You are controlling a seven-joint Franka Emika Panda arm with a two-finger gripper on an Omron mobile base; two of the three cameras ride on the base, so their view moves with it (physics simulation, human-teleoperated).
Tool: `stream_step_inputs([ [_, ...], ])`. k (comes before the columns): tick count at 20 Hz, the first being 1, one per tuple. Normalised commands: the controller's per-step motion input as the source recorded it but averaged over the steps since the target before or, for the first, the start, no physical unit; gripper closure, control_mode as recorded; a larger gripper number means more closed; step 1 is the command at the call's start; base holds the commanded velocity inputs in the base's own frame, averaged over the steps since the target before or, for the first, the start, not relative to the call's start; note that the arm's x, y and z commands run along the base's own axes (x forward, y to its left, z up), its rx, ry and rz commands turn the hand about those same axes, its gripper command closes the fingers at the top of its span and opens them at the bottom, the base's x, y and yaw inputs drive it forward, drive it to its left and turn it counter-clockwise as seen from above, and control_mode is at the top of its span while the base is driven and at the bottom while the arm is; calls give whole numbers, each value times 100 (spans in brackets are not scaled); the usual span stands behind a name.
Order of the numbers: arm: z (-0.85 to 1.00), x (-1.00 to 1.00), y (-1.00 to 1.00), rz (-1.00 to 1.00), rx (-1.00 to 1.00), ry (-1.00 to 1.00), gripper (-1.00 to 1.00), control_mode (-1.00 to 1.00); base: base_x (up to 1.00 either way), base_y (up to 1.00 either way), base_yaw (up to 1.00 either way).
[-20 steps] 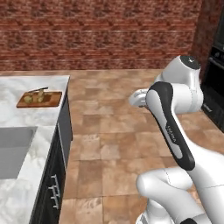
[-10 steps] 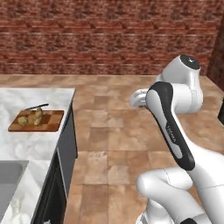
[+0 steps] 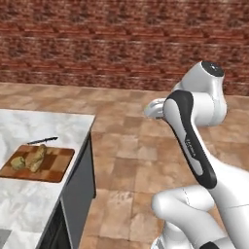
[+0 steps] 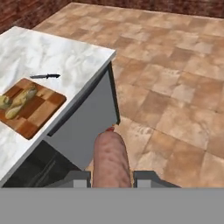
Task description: Retrieve the sausage and cheese from the fridge and place them on the cutting board on the counter.
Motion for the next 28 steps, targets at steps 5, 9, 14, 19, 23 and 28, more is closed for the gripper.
stream_step_inputs([
  [5, 0, 0, 0, 0, 0, 0, 100, 100, 100, -10, 59],
  [9, 0, 0, 0, 0, 0, 0, 100, 100, 73, -9, 74],
  [14, 0, 0, 0, 0, 0, 0, 100, 100, 30, -9, 83],
  [19, 0, 0, 0, 0, 0, 0, 100, 100, 1, -7, 90],
  [23, 0, 0, 0, 0, 0, 0, 100, 100, 11, -28, 80],
  [28, 0, 0, 0, 0, 0, 0, 100, 100, 29, -73, 27],
])
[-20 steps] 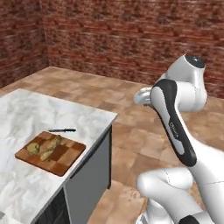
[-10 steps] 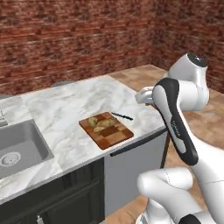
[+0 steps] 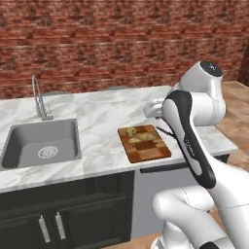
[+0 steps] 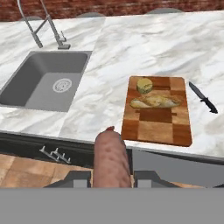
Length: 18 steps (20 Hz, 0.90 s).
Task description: Retrieve the sausage and cheese from the fridge and place them on the cutting board on the counter.
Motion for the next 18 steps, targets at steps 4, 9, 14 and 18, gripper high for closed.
stream_step_inputs([
  [4, 0, 0, 0, 0, 0, 0, 100, 100, -10, -40, 3],
  [9, 0, 0, 0, 0, 0, 0, 100, 100, 6, -31, 0],
  [14, 0, 0, 0, 0, 0, 0, 100, 100, 48, 0, 0],
  [18, 0, 0, 0, 0, 0, 0, 100, 100, 51, 0, 0],
])
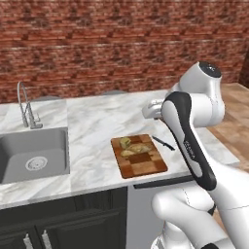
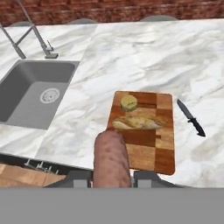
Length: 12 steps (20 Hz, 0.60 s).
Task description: Retrieve the sausage and cheese from the fridge and place them on the cutting board on the counter.
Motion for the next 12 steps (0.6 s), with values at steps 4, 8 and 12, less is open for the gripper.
stream_step_inputs([
  [4, 0, 0, 0, 0, 0, 0, 100, 100, 12, 0, 1],
  [8, 0, 0, 0, 0, 0, 0, 100, 100, 0, 0, 0],
  [12, 0, 0, 0, 0, 0, 0, 100, 100, 0, 0, 0],
])
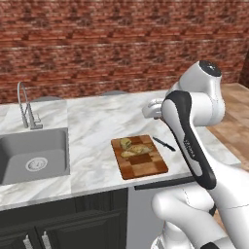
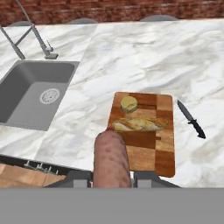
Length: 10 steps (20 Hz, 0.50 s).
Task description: Retrieve the sausage and cheese from the fridge and place them on the cutting board on the counter.
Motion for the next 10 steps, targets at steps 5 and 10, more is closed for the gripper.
stream_step_inputs([
  [5, 0, 0, 0, 0, 0, 0, 100, 100, 0, 0, 0],
  [10, 0, 0, 0, 0, 0, 0, 100, 100, 0, 0, 0],
])
